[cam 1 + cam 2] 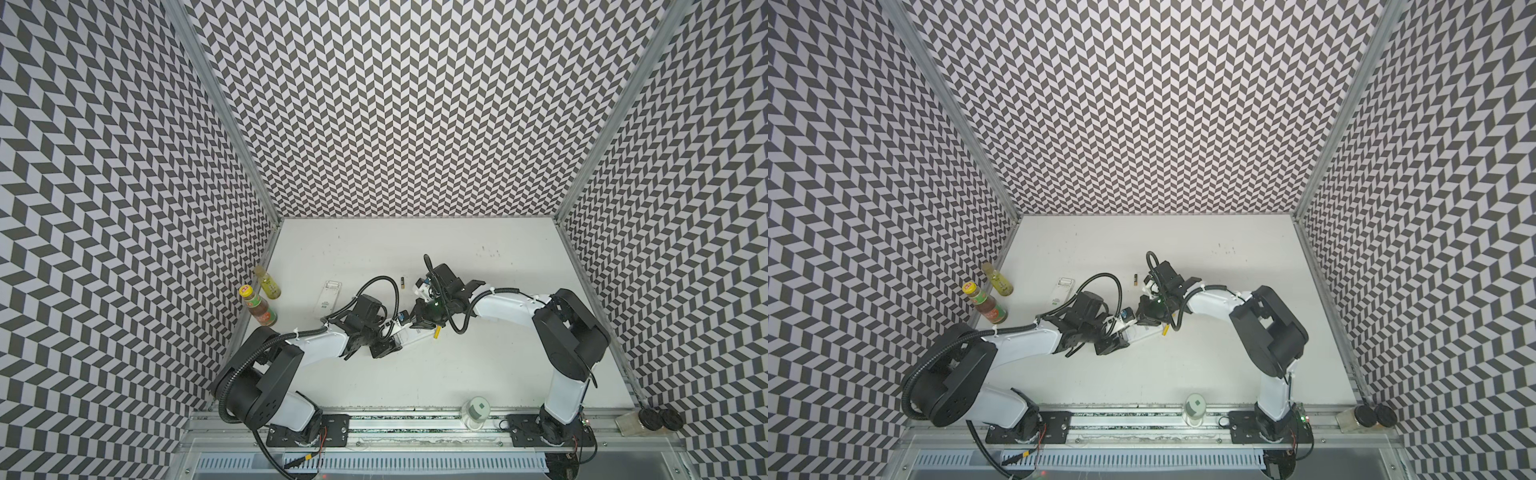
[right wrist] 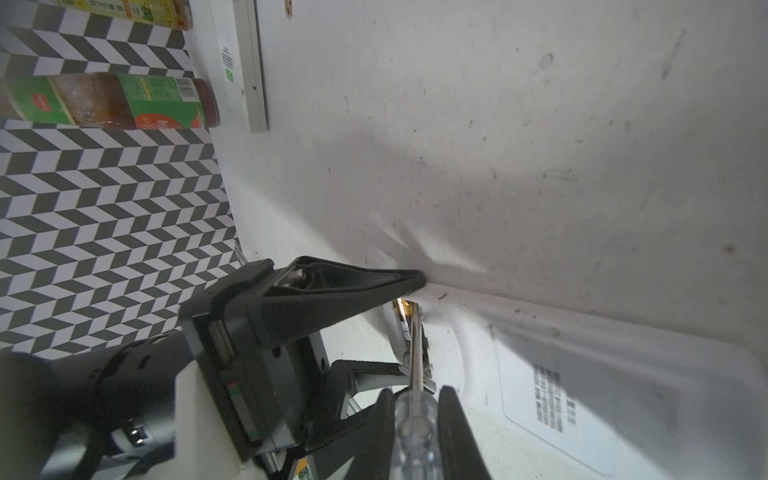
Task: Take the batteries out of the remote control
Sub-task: 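Pry the remaining battery upward out of the compartment with the screwdriver tip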
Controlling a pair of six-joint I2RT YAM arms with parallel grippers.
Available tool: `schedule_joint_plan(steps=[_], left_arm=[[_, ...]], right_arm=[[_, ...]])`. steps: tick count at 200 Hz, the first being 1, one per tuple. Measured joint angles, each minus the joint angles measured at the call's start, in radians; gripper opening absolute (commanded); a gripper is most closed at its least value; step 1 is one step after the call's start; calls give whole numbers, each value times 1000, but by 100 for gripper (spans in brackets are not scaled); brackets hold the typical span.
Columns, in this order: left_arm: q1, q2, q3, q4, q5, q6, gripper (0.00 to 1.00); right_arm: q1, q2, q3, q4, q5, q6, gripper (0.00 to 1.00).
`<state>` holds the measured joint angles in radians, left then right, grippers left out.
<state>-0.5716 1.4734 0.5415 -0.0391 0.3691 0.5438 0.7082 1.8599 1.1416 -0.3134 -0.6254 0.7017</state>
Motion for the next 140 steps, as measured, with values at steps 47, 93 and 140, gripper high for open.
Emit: schedule_joint_plan(steps=[47,93,140], left_arm=[[-2,3,5,-6,-1,1,35],[-10,10,12,-4,-2,0,51],[-13,10,11,-2,-2,1,64]], right_arm=[[-33,39,1,37,-92,-29,0],[-73,44,-49,102,-162,-47,0],[-90,43,-125,221,-253,-49,0]])
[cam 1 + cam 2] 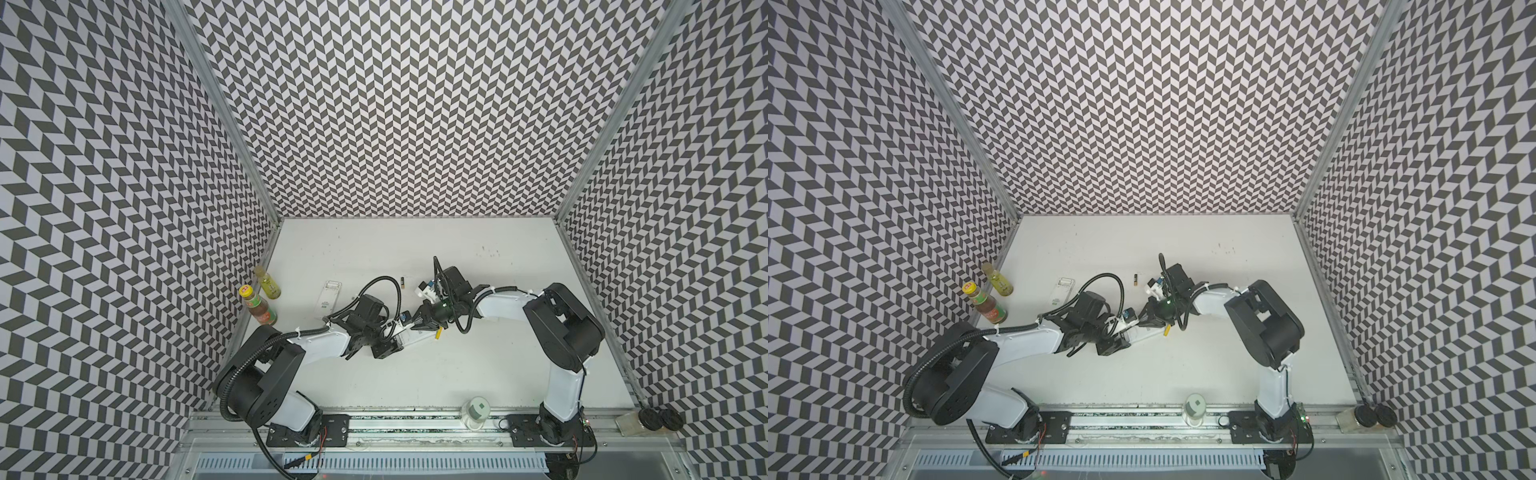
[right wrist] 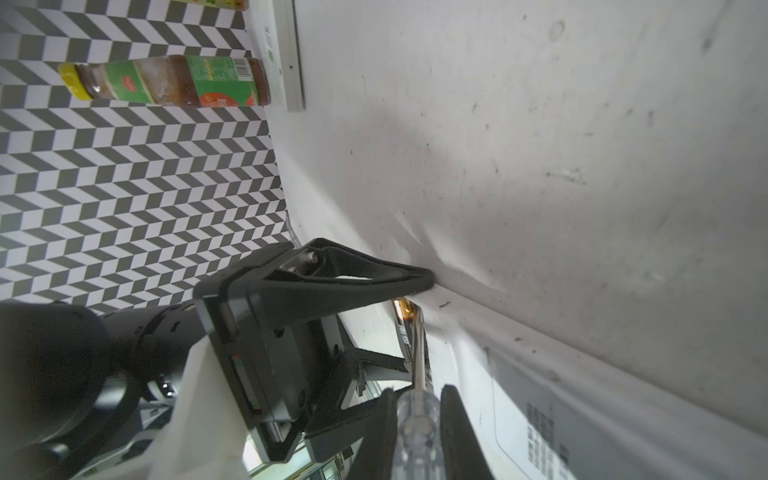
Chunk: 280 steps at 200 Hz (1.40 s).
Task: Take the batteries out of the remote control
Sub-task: 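Pry the remaining battery upward out of the compartment with the screwdriver tip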
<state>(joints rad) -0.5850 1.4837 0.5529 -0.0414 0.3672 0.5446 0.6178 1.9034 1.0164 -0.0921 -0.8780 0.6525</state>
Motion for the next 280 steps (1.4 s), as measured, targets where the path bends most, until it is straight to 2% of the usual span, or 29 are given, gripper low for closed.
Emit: schedule_joint_plan(steps=[36,49,70,130,191,280], left_arm=[[0,0,0,2,-3,4,68],[0,0,0,3,-4,3,73],[5,-3,-2,3,-6,6,76],[40,-31,-8,-2,-3,8,73],[47,-31,-8,-10,6,19,85],[49,-40,9,-41,36,16,76]], right_arm=[[-7,0,-33,38,-39,-5,0],[-12,0,-48,64,-53,-5,0],[-22,3,-57,78,-72,-5,0],[-41,14,-80,119,-124,-1,0],[-52,14,-102,153,-149,19,0],[-53,20,-121,241,-168,82,0]])
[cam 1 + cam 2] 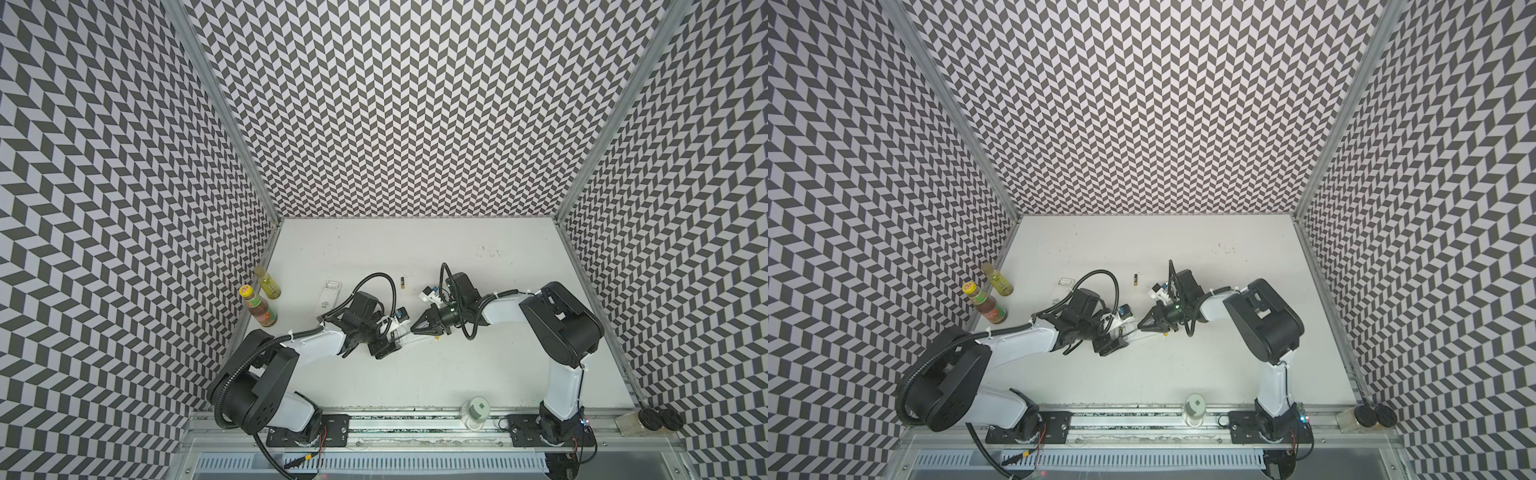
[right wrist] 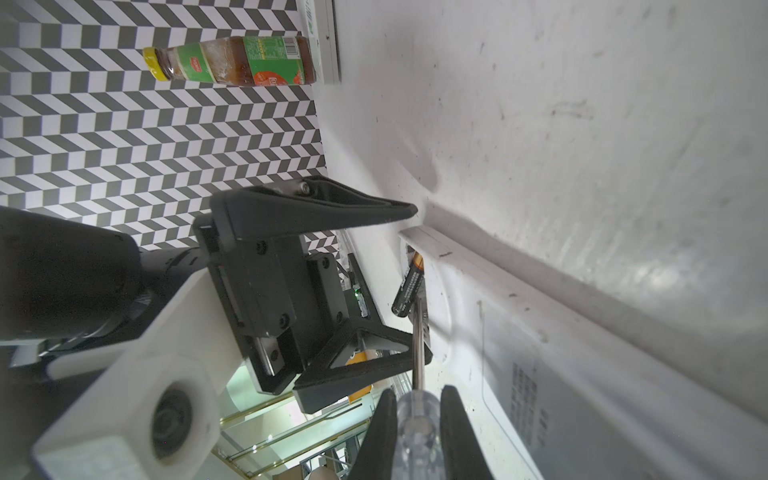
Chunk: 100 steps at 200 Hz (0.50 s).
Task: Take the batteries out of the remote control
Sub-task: 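Pry the remaining battery upward out of the compartment with the screwdriver tip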
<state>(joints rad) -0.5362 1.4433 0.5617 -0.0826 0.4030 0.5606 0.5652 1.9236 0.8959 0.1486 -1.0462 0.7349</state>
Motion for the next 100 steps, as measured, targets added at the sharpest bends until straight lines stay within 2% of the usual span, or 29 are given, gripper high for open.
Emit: schedule_joint_plan(steps=[42,100], left_arm=[[0,-26,6,-5,3,-8,77],[7,-51,8,-6,-32,-32,67]], right_arm=[[-1,0,-1,16,-1,14,0],[-1,0,1,20,1,22,0]])
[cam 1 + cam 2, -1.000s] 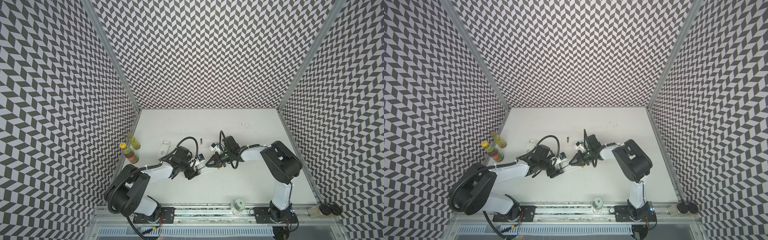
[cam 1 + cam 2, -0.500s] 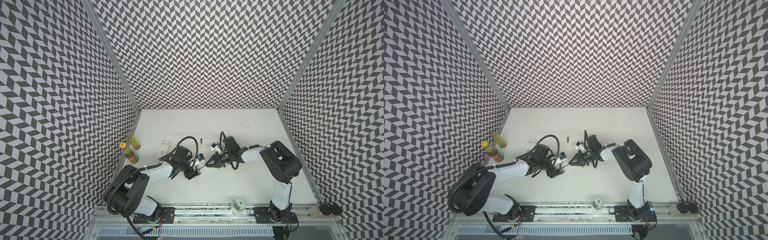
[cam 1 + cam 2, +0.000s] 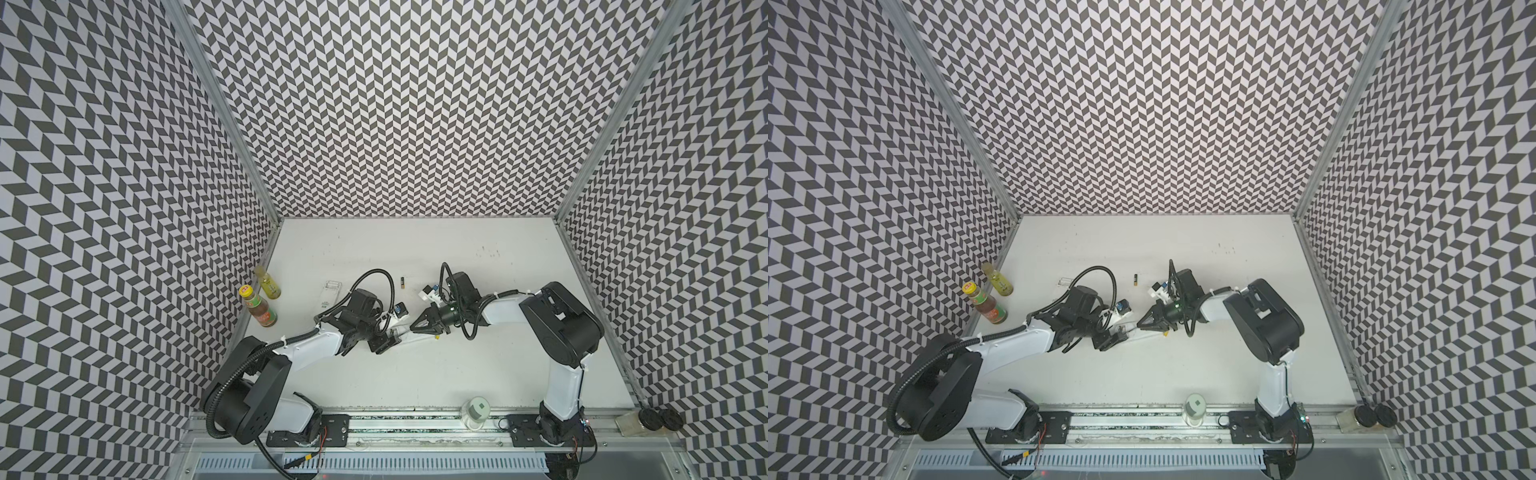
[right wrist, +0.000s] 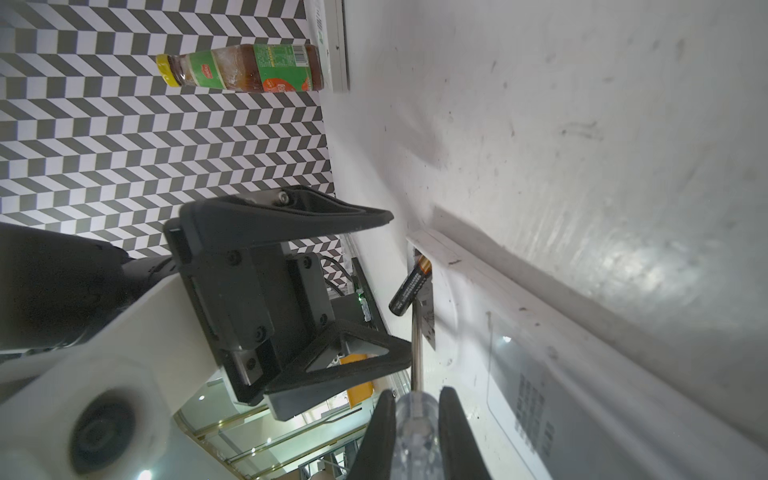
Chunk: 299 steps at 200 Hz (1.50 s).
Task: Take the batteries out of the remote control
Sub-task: 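Pry the remaining battery upward out of the compartment with the screwdriver tip, then pinch the loosened battery with the left gripper and lift it while the right withdraws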
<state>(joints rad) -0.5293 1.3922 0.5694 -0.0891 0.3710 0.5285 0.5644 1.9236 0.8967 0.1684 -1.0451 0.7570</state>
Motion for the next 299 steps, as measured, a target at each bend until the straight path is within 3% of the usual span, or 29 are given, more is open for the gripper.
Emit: schedule_joint_plan(steps=[57,143,257,299], left_arm=[[10,-5,0,3,-19,2,62],[36,-31,-11,6,-37,4,37],[48,-35,-42,21,-36,27,42],[48,-31,-44,19,-32,32,34]], right_arm=[[0,0,12,-4,0,-2,0],[-5,0,39,-27,7,-17,0],[-23,-2,42,-64,9,-50,0],[-27,-16,33,-71,11,-56,0]])
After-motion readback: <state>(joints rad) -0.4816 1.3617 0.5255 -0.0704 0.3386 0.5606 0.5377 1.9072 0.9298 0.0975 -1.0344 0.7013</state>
